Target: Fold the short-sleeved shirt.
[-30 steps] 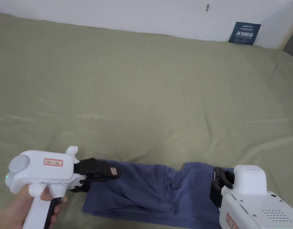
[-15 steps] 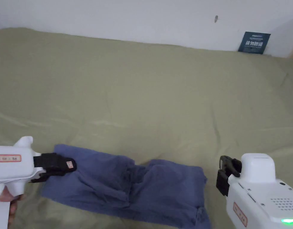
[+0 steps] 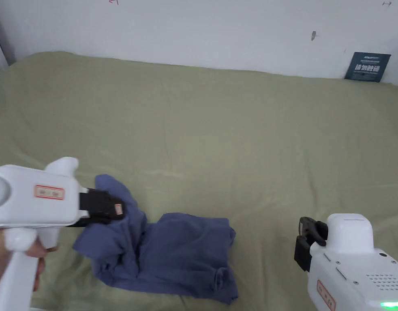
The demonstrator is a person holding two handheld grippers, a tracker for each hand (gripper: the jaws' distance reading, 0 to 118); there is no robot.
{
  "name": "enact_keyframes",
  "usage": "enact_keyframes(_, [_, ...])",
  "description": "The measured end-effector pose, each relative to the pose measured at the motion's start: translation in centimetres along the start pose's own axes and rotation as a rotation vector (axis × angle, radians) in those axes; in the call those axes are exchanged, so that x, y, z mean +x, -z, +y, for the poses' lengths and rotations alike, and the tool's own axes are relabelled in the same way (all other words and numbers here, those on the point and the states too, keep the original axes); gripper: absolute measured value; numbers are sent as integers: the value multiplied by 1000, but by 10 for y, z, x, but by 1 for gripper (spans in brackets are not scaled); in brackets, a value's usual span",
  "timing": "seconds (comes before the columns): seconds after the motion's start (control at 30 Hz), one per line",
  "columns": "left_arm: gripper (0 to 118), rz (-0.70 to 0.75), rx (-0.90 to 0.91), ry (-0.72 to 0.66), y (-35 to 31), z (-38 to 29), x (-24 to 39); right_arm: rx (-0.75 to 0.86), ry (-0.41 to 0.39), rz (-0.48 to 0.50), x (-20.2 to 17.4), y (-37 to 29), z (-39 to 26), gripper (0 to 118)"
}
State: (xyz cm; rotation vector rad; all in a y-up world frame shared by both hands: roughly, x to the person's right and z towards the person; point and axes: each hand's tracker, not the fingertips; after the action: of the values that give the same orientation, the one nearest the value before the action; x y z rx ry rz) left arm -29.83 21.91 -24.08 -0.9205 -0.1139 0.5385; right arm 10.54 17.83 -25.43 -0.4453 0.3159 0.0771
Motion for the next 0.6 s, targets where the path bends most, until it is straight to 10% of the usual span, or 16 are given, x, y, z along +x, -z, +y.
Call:
enact_keyframes(0.3, [11,92,-157,186,119,-20,87,-22,13,-33,18,-4,-9,1])
enact_keyframes(0.33, [20,99,-160,185,131,-23,91,-25,19,-38,20,-4,-10,1])
enact_keyframes(0.4, [102,81,-170,211,153,-31,95,-37,30,-45,25,-4,-13,1])
enact_keyframes(0.43, [118,90,-188,209,160,-33,96,-39,33,-51,27,-4,-14,1])
enact_keyframes(0.6, [76,-59,-125,104,131,-28,78,-50,48,-70,38,-3,-18,1])
